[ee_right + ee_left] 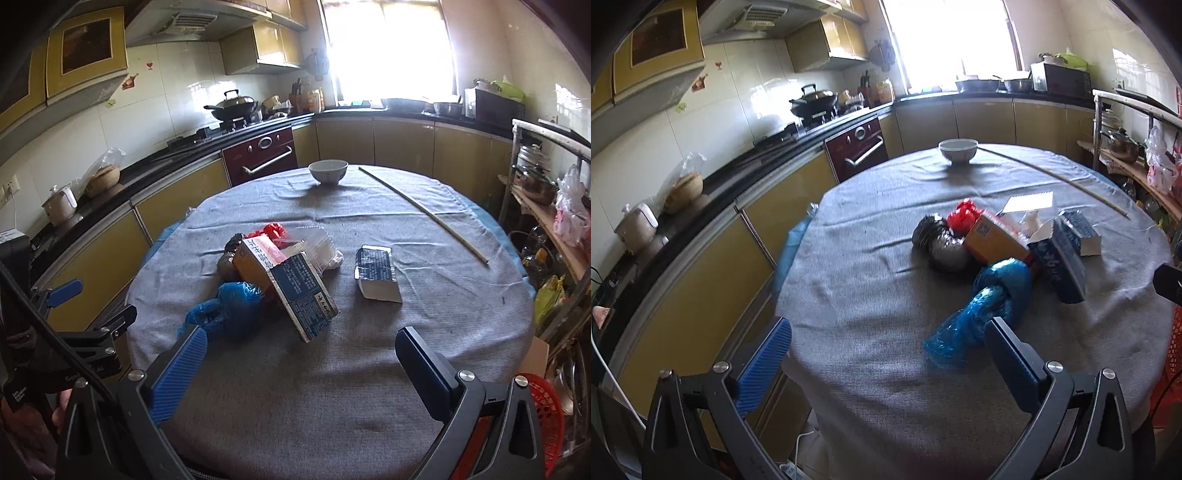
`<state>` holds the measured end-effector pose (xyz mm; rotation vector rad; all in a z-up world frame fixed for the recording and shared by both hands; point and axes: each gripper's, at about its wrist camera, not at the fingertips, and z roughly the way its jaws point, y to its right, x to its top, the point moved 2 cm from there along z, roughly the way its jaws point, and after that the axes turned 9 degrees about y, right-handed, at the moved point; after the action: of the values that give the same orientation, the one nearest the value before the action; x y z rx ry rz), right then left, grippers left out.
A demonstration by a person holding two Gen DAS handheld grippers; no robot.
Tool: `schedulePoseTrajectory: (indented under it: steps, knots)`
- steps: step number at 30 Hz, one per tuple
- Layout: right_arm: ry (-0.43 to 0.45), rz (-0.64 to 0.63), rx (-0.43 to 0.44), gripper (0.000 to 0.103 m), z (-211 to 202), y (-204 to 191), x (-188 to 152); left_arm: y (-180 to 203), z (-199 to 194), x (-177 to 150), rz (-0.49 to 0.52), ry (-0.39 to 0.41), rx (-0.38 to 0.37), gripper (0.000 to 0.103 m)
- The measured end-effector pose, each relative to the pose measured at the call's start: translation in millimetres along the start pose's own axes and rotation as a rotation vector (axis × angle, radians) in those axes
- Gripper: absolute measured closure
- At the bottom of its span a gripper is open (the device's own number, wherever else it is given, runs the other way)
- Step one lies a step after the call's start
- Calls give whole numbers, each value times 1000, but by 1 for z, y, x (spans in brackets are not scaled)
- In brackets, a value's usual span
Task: Collect trash
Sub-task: 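Grasp the blue plastic bag with the left tool while the right tool grasps the blue printed box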
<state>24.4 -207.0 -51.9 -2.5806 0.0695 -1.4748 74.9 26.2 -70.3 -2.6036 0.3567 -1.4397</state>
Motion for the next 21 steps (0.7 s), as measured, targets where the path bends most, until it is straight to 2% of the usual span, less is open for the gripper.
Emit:
schedulePoseTrajectory:
  steps: [3,9,17,20,21]
  knots:
    - [-37,-2,13,0,22,1,-2,-2,20,-5,-15,-33,-21,0]
    - [-125,6,52,0,75,12,-5,-5,59,-12,-34,-119,-132,0]
    - [-205,19,130,1,128,22,-7,10,88,-10,-78,-200,-411,0]
    - [-214,-3,171,2,141,22,-6,18,94,-8,-52,-217,-479,0]
    - [-218,-5,186,6,145,23,-6,21,96,-8,-48,-220,-491,0]
